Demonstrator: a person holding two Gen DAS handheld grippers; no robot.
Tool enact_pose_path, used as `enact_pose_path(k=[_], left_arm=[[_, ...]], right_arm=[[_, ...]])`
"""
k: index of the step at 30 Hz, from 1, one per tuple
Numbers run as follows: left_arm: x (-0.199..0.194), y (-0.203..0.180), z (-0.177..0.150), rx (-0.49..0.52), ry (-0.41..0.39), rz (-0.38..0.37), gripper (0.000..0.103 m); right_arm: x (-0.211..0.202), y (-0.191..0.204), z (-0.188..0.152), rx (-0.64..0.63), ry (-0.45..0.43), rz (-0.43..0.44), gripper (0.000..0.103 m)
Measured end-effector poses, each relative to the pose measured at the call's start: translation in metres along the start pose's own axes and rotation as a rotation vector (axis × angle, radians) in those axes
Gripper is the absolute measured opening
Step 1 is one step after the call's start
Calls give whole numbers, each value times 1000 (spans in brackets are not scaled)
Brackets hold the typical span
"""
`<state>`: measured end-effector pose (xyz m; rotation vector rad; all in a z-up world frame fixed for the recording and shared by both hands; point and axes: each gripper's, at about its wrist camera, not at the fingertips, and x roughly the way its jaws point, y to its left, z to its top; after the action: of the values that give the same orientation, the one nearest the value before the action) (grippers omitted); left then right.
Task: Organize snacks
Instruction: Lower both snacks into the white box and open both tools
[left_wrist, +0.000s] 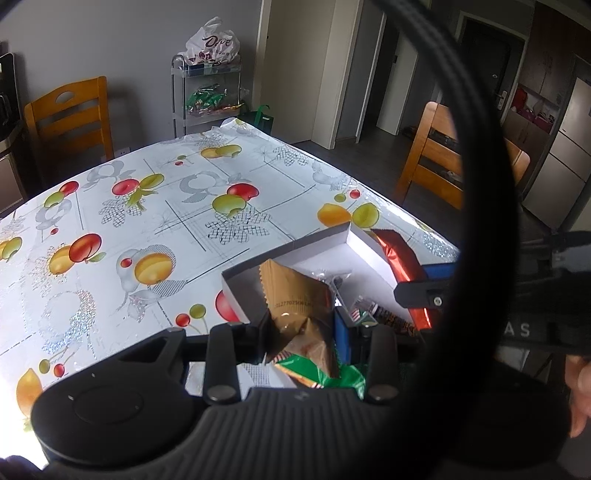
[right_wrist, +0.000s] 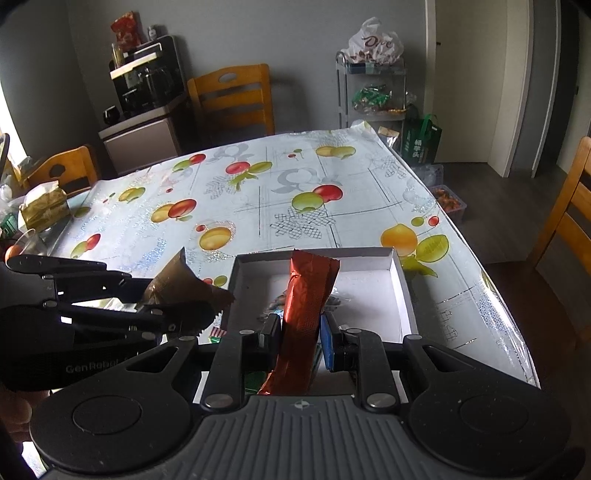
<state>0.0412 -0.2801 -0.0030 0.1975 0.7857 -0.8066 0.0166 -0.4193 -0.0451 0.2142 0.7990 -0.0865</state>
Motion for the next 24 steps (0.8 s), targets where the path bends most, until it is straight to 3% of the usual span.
enact_pose_path(k=[24], left_arm=[[45,-9,28,-45,22,28,33]], right_arm=[[30,-31,9,-41,57,22,24]])
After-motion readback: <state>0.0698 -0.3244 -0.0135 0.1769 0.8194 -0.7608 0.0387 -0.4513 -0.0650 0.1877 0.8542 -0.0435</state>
